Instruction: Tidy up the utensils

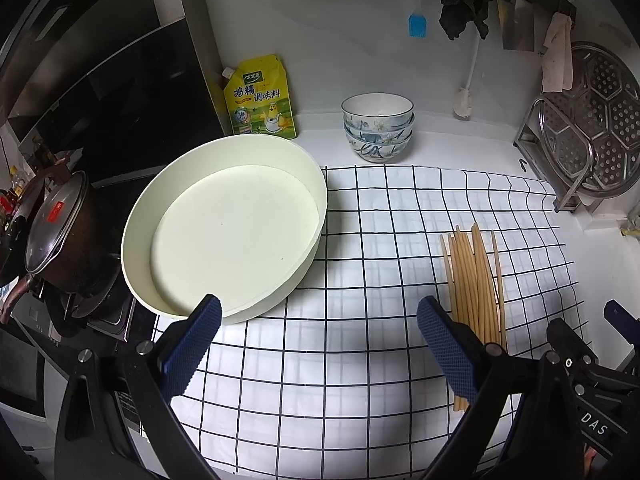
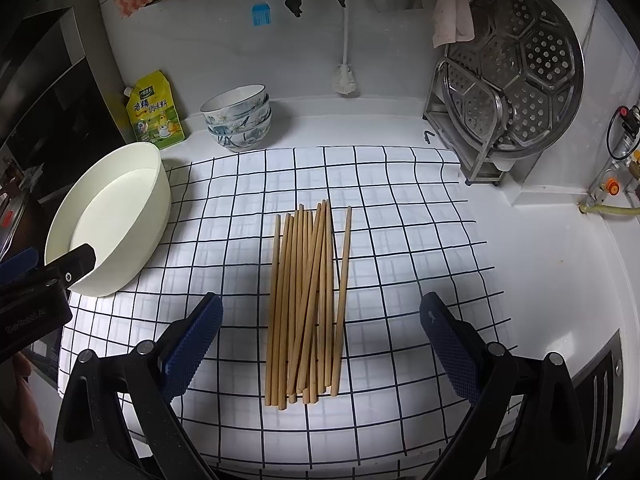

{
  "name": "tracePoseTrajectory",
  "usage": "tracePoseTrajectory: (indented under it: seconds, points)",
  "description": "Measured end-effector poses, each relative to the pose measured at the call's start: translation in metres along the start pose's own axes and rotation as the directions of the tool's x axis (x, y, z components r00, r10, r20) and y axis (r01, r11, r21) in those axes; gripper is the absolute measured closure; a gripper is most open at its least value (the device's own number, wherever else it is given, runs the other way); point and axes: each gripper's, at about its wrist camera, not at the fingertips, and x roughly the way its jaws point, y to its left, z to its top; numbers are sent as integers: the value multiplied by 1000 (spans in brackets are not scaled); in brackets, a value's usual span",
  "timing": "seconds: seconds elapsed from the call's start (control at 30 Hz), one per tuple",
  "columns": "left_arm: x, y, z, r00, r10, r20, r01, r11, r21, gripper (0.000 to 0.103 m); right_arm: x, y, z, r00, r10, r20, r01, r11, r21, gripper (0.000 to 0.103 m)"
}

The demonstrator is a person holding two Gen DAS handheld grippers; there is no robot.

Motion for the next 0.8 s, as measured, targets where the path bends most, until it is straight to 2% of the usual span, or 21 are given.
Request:
tracePoseTrajectory:
  seconds: [0.8]
  points:
    - [-2,2,-2,1000,3,0,-3,1000,-4,6,-2,1,-1,1000,2,4,-2,1000,-2,9]
